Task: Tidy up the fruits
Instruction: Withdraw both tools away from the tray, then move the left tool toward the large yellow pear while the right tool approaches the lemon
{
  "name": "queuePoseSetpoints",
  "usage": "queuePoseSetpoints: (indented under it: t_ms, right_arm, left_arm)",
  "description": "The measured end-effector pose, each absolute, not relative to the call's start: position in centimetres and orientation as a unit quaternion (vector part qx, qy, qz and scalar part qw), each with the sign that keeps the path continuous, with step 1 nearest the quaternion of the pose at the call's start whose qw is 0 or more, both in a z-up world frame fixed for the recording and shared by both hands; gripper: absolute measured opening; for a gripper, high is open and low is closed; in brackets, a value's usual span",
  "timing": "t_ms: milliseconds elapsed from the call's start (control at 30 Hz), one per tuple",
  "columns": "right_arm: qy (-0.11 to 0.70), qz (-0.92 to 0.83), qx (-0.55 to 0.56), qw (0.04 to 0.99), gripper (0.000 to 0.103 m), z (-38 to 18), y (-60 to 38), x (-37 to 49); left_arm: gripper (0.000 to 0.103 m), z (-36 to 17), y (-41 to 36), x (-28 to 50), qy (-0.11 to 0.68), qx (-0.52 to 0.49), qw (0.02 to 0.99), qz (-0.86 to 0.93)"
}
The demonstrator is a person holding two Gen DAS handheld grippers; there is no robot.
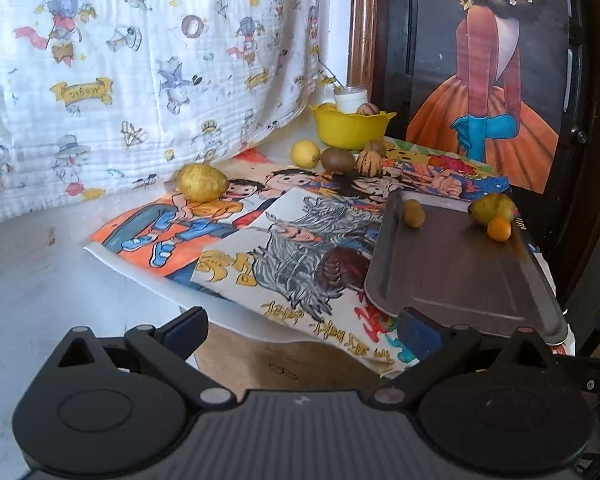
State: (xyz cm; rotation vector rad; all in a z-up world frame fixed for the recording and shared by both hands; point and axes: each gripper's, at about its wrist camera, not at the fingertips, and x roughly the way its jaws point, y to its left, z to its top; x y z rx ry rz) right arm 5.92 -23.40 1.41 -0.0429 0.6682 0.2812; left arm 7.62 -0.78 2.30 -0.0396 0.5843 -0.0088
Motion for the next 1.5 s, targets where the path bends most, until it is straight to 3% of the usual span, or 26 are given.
queuePoseSetpoints:
  t_ms: [700,1500]
  right_arm:
    - [0.274,0.169,-0.019,0.947,0.102,2.7,-23.0,11.1]
    - [0.228,0.244,-0.085,0.939,0.102,7.1,-19.3,20.0]
  left_arm:
    - [0.103,2.0,4.1,11.2,0.273,-0.071,0.952,0.121]
    - [0.103,4.2,6.4,20.0,0.27,-0.099,0.95,0.118]
